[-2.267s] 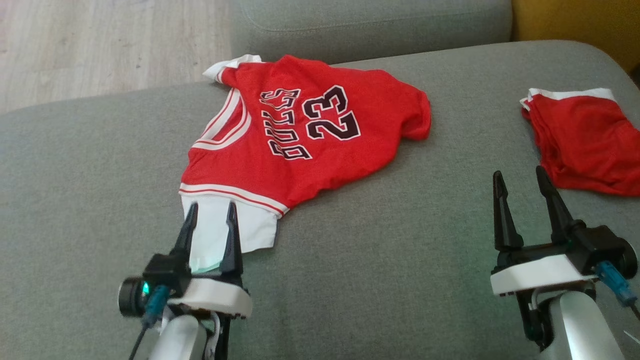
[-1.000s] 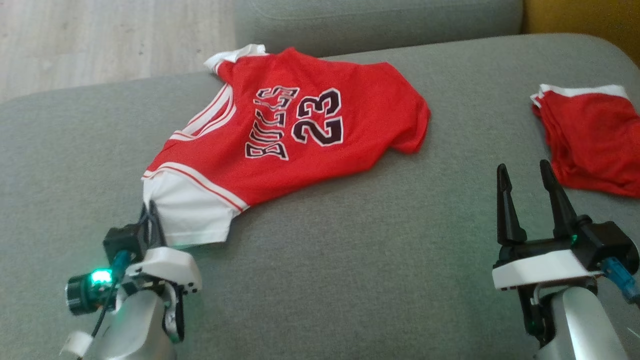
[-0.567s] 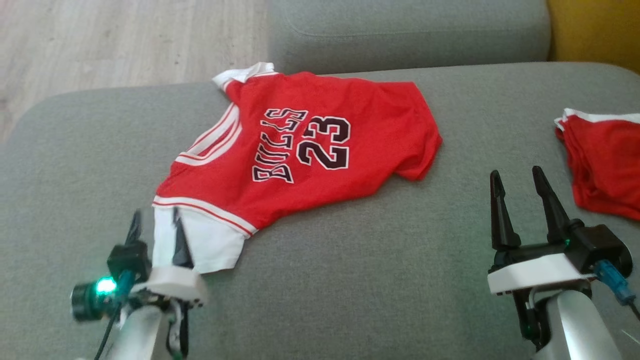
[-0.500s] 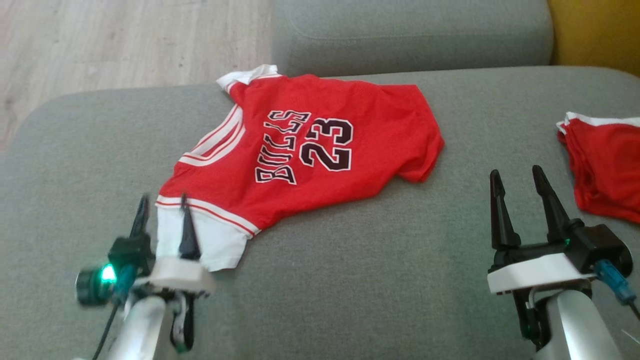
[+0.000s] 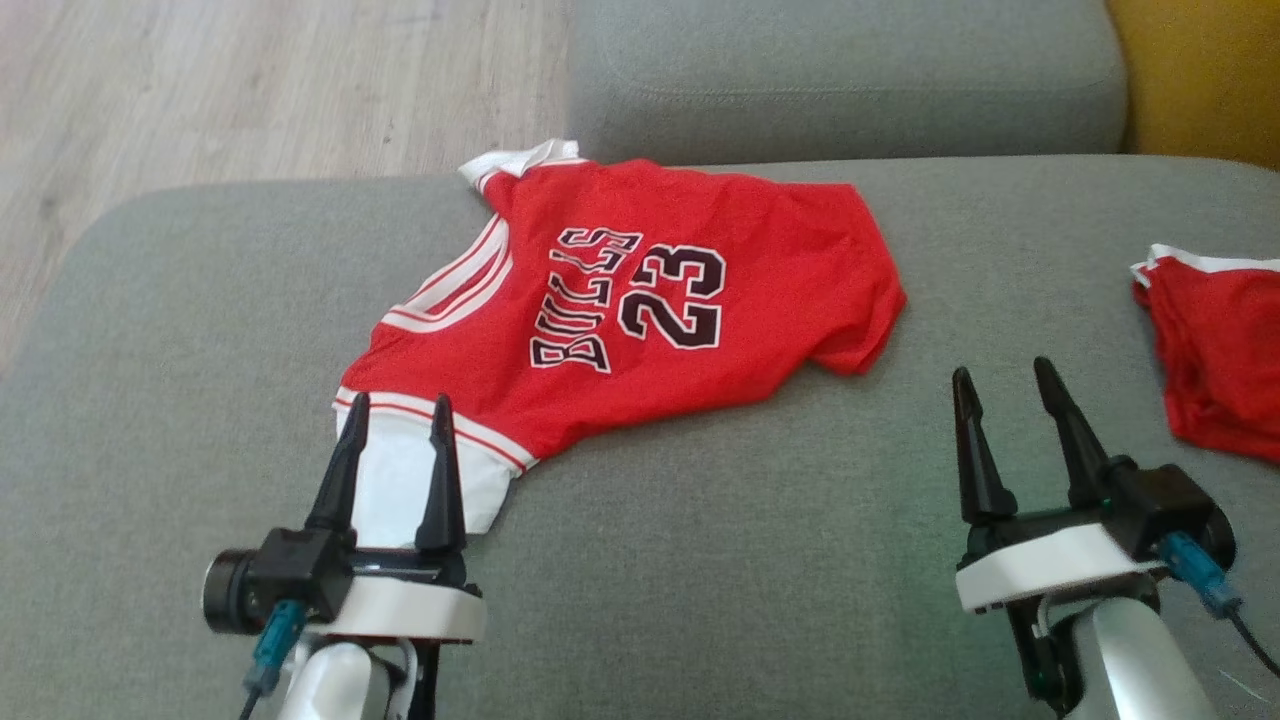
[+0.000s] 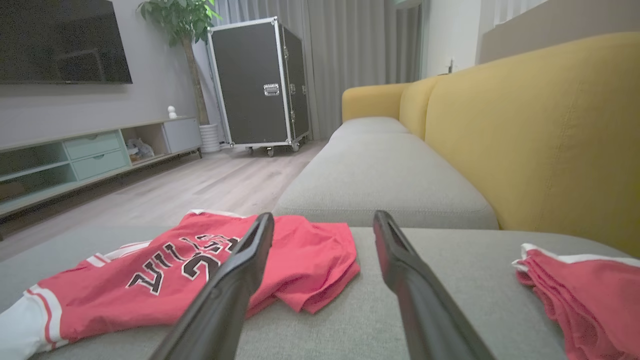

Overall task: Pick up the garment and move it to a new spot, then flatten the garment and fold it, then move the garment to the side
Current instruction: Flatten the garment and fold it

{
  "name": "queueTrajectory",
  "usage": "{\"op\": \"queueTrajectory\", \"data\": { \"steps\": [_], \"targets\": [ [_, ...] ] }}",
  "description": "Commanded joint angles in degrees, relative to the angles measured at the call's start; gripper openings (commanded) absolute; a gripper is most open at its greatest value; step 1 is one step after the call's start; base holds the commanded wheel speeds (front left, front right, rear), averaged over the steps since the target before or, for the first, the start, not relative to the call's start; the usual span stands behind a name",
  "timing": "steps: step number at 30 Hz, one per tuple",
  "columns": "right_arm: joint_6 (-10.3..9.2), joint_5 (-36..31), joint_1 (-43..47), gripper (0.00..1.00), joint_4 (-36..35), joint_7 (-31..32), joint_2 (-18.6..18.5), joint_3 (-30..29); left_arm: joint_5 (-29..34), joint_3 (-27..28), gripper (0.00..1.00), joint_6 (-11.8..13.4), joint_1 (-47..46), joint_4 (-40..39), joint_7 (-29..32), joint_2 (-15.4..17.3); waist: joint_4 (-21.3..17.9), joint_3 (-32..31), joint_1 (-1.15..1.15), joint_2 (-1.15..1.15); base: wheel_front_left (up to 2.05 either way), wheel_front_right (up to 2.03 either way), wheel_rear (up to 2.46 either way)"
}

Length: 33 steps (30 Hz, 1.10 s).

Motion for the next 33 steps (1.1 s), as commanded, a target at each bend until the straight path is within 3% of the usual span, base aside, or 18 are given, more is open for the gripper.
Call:
{"op": "queueTrajectory", "data": {
  "steps": [1,7,16,28,29,31,33],
  "targets": [
    [0.19,-0.13,-2.14,1.00,-0.98,-0.20,-0.05,1.23,0.43,1.43,1.00,-0.11,-1.99,-2.27,-0.45,0.14,0.58,0.68,0.01,0.00,0.00,0.00,0.00],
    [0.19,-0.20,-9.30,1.00,6.61,4.86,-0.05,-3.46,0.82,-0.05,1.00,-0.42,-3.56,-2.25,-0.45,-0.25,4.10,4.80,0.01,0.00,0.00,0.00,0.00],
    [0.19,3.09,-25.91,1.00,26.24,17.02,-0.14,-15.18,-1.04,-3.15,1.00,0.09,-7.06,-1.64,-0.46,-0.37,10.48,10.51,0.01,0.00,0.00,0.00,0.00],
    [0.19,-0.61,-38.10,1.00,44.66,24.55,-4.59,-23.72,-2.89,-6.47,1.00,1.33,-9.27,-1.48,-0.46,-0.38,15.48,13.28,0.01,0.00,0.00,0.00,0.00],
    [0.19,-0.24,-38.81,0.95,45.50,24.55,-4.46,-23.45,-2.95,-6.56,1.00,1.37,-9.31,-1.45,-0.46,-0.38,15.61,13.37,0.01,0.00,0.00,0.00,0.00],
    [0.19,0.73,-40.04,0.01,46.51,23.82,-4.22,-22.29,-3.02,-6.52,1.00,1.47,-9.35,-1.38,-0.46,-0.39,15.71,13.42,0.01,0.00,0.00,0.00,0.00],
    [0.19,0.95,-40.42,0.00,46.69,23.02,-4.22,-21.14,-3.02,-6.46,1.00,1.51,-9.33,-1.34,-0.46,-0.39,15.68,13.36,0.01,0.00,0.00,0.00,0.00]
  ]
}}
